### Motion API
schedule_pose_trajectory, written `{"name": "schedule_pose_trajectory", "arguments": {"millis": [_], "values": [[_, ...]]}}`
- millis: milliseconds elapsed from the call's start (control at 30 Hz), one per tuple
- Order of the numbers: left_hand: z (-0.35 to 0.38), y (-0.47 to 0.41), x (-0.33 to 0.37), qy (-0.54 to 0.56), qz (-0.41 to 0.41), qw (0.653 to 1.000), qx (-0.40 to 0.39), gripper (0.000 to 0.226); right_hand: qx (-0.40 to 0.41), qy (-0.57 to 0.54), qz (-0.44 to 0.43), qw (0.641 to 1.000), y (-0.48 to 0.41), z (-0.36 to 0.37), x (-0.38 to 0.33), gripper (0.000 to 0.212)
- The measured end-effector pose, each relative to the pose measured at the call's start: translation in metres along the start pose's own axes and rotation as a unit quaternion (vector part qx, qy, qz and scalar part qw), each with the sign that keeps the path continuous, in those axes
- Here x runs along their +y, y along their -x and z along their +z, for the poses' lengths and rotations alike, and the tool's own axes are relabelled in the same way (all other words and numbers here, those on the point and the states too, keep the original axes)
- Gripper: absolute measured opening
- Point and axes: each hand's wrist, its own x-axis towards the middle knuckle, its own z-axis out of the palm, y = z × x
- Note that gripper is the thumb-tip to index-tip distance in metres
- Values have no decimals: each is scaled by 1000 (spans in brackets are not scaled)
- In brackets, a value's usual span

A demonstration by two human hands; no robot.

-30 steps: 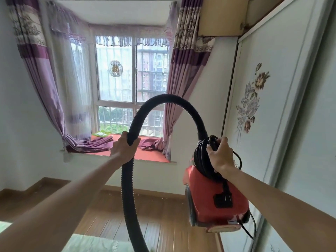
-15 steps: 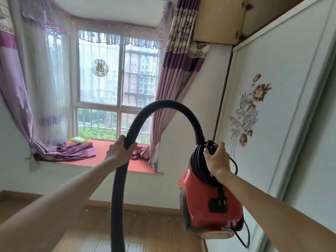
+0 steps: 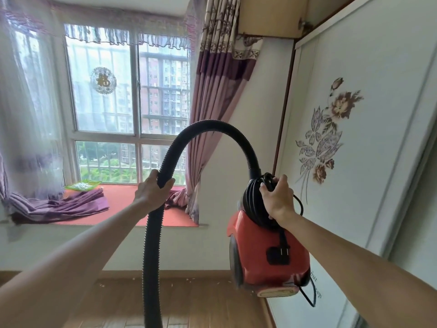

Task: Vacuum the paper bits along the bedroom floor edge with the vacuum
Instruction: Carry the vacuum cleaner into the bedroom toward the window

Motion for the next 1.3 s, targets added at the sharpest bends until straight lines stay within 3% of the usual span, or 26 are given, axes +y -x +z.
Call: {"name": "schedule_pose_trajectory", "arguments": {"millis": [667,967,1300], "values": [[133,-187,2,-21,-26,999,30,36,-51,5,-21,998,-230,111,75,34],[147,-254,-35,-50,-83,993,67,34,-101,-20,-57,993,-304,196,101,33],[126,-324,-117,-60,-132,984,106,32,-174,-57,-78,980,-345,332,77,29]]}}
